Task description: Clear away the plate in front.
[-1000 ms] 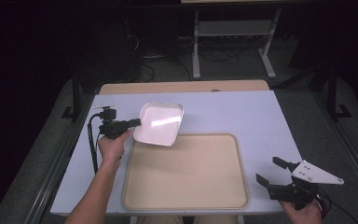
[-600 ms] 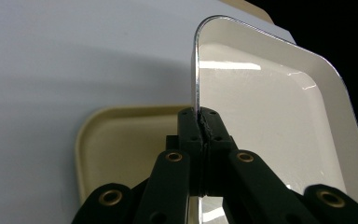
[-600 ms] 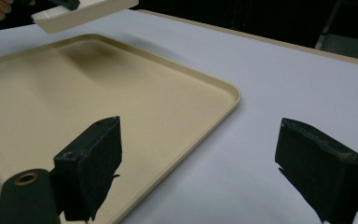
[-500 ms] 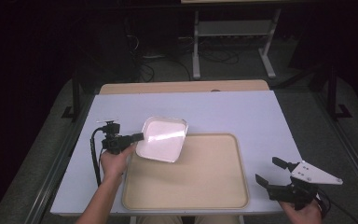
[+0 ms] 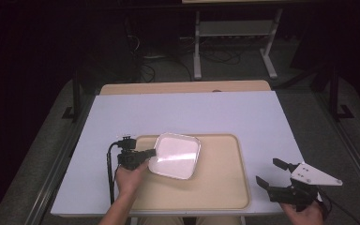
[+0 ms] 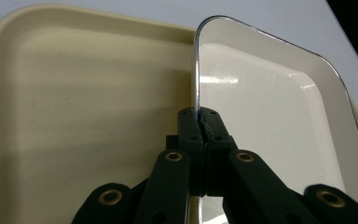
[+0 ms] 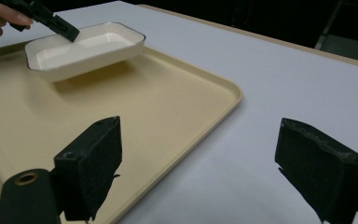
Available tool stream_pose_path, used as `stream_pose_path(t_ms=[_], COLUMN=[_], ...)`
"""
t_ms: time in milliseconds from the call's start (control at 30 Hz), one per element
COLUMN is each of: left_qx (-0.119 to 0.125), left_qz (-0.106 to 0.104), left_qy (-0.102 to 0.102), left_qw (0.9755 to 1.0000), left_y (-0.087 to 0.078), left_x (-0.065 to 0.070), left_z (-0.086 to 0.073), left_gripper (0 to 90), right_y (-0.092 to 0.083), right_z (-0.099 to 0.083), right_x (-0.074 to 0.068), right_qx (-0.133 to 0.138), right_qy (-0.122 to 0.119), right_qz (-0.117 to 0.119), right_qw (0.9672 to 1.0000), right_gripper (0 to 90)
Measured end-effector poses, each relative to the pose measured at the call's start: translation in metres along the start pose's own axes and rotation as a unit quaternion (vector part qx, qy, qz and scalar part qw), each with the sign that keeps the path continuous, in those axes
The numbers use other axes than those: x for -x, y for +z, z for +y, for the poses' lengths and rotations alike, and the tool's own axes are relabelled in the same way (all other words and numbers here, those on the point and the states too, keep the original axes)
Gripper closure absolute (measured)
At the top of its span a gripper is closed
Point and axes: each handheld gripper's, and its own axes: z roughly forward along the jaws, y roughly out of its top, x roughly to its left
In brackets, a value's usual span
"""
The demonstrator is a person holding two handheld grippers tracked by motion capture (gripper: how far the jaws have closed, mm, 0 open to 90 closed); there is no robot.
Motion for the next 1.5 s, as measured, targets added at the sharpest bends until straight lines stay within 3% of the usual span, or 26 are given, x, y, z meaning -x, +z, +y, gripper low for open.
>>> stream_pose_path(t_ms=[33,367,467,700,767,1100,1500], left_qx=[0.004,-0.003,-0.002,-0.003,-0.004,-0.008,-0.016], left_qz=[0.013,0.052,0.054,0.048,0.047,0.032,0.024], left_qy=[-0.004,-0.027,-0.034,-0.036,-0.039,-0.035,-0.017], left_qw=[0.9999,0.9983,0.9980,0.9982,0.9981,0.9988,0.9994], left_y=[0.001,0.004,0.001,-0.003,-0.004,-0.006,-0.009], left_x=[0.000,0.009,0.010,0.011,0.011,0.015,0.017], left_z=[-0.004,-0.015,-0.019,-0.025,-0.026,-0.035,-0.040], left_gripper=[89.1,88.6,87.9,86.8,81.7,81.3,82.2], right_y=[0.000,0.000,0.000,0.000,0.000,0.001,0.002], right_z=[0.000,0.000,0.000,0.001,0.001,0.000,0.000], right_x=[0.000,-0.001,-0.002,-0.004,-0.004,-0.003,-0.003], right_qx=[0.001,-0.001,-0.003,-0.005,-0.004,-0.006,-0.010], right_qy=[0.000,-0.005,-0.007,-0.016,-0.015,-0.014,-0.016], right_qz=[0.001,-0.001,-0.001,-0.002,-0.002,-0.004,-0.005], right_qw=[1.0000,1.0000,1.0000,0.9999,0.9999,0.9999,0.9998], right_gripper=[13.7,13.8,13.8,13.7,13.8,13.8,13.7])
